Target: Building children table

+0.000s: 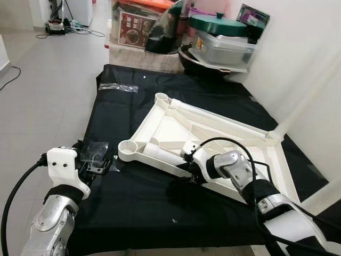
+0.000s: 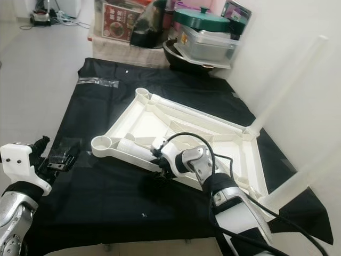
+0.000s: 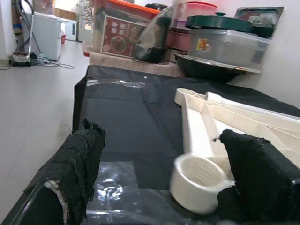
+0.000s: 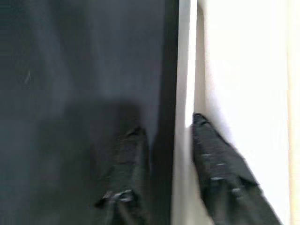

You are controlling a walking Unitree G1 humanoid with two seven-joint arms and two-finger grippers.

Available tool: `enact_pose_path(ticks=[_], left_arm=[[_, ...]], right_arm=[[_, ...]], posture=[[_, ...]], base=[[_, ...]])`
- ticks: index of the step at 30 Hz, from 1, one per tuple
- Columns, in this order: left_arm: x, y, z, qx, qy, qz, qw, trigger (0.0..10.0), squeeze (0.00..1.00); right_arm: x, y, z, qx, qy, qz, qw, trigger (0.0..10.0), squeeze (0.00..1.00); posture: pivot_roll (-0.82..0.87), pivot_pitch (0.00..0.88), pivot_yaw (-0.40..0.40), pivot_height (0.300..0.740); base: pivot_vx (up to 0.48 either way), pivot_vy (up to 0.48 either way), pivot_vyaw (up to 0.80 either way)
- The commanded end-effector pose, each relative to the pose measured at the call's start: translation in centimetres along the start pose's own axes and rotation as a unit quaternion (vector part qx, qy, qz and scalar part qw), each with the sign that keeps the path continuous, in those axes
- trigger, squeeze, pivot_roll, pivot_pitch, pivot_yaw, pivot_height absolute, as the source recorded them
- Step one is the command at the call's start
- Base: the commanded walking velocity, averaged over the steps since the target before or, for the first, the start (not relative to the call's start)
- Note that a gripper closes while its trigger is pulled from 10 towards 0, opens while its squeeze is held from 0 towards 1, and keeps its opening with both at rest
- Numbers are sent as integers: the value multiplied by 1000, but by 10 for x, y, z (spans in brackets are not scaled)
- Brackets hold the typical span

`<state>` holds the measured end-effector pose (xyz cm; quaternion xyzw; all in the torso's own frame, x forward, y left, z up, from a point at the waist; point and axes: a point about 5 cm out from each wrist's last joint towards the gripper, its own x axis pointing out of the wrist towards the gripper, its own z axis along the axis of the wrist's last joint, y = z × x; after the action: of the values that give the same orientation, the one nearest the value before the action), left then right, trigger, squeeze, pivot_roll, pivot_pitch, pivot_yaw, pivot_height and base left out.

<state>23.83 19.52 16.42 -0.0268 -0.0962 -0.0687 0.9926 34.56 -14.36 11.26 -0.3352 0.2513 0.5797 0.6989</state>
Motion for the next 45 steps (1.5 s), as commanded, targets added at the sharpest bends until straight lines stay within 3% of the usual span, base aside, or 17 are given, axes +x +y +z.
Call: enact_pose_path(ticks=[1,6,7,8,11,16,18,21,24,32,36,37,39,42,44,45], left_arm=[[0,-5,-3,-6,2,-6,1000,10000,0],[0,-6,-3,-7,1,-7,1000,10000,0],[0,-7,-2,-8,1,-9,1000,10000,0],[0,-7,-2,-8,1,-9,1000,10000,0],[0,-8,-2,-10,1,-12,1000,10000,0],[-1,-8,-1,-10,-1,-11,1000,10000,0],[-1,-8,-1,-10,-1,-9,1000,10000,0],[-1,-8,-1,-10,-1,-10,1000,10000,0],[-1,-7,-1,-11,-1,-11,1000,10000,0],[0,-8,0,-11,-1,-11,1000,10000,0],[0,-7,-1,-11,0,-10,1000,10000,0],[0,-7,-1,-11,0,-10,1000,10000,0],[0,-7,-2,-10,1,-10,1000,10000,0],[0,-7,-2,-10,2,-10,1000,10000,0],[0,-6,-2,-9,2,-10,1000,10000,0],[0,-6,-2,-9,2,-10,1000,10000,0]], right_arm=[[3,18,-25,-11,54,66,996,0,0],[-6,23,-24,-71,47,115,990,0,0],[-16,27,-25,-111,39,159,980,0,0],[-16,27,-25,-111,39,159,980,0,0],[-34,30,-37,-187,85,190,960,0,0],[-43,31,-39,-211,78,210,952,0,0],[-45,35,-34,-328,78,212,917,0,0],[-46,35,-30,-359,72,207,907,0,0],[-45,31,-22,-437,82,192,875,0,0],[-38,22,-5,-489,57,129,861,0,0],[-36,12,1,-491,65,75,866,0,0],[-37,1,3,-485,88,38,869,0,0],[-43,-17,6,-491,132,-34,860,0,0],[-45,-23,7,-493,145,-59,856,0,0],[-52,-35,8,-501,170,-111,842,0,0],[-52,-35,8,-501,170,-111,842,0,0]], posture=[[156,0,-231,740],[153,0,-230,740],[144,0,-227,740],[144,0,-227,740],[136,0,-227,740],[132,0,-228,740],[132,0,-228,740],[126,0,-222,740],[122,0,-219,740],[128,0,-224,740],[137,0,-223,740],[142,0,-223,740],[141,0,-220,740],[141,0,-220,740],[141,0,-219,740],[141,0,-219,740]], base=[[0,0,0],[0,0,0],[0,0,0],[0,0,0],[0,0,0],[0,0,0],[0,0,0],[0,0,0],[0,0,0],[0,0,0],[0,0,0],[0,0,0],[0,0,0],[0,0,0],[0,0,0],[0,0,0]])
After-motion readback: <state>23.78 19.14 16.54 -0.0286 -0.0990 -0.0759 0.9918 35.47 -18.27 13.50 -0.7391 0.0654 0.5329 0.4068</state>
